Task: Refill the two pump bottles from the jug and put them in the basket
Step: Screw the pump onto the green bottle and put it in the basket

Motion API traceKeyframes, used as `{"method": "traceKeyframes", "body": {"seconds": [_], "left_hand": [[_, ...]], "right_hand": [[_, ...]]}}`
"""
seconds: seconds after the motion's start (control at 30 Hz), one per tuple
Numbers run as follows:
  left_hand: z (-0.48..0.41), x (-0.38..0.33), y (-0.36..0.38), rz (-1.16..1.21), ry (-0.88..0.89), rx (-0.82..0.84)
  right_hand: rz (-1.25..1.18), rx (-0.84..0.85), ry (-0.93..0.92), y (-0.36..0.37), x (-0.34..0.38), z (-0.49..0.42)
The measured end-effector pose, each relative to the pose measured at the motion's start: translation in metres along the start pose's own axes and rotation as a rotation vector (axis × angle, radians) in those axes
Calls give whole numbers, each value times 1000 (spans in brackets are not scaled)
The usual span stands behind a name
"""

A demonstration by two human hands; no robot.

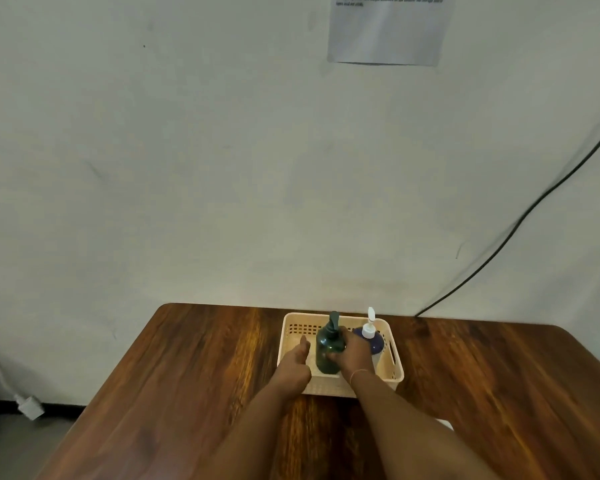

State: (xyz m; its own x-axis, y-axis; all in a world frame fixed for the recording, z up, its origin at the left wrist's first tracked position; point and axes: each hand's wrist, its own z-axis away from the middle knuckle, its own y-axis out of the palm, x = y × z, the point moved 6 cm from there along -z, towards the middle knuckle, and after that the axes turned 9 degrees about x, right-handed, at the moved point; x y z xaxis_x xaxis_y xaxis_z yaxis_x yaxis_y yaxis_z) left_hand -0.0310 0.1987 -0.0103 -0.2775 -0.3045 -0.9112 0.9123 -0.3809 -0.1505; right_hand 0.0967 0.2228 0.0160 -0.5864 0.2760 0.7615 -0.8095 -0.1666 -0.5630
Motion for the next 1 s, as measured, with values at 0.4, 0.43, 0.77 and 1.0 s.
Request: {"method": "traceKeyframes", "body": {"seconds": [0.4,0.43,0.77,1.0], "left_hand": [[-13,30,3,155,-33,19],[-13,31,3,162,-34,18],[-12,25,6,135,-37,18],[-5,16,18,121,17,25]], "right_hand": [[105,52,6,19,-16,-32],[108,52,6,19,-16,-33],[20,82,5,21,-18,-32],[8,17,-47,13,-15,-10]]}}
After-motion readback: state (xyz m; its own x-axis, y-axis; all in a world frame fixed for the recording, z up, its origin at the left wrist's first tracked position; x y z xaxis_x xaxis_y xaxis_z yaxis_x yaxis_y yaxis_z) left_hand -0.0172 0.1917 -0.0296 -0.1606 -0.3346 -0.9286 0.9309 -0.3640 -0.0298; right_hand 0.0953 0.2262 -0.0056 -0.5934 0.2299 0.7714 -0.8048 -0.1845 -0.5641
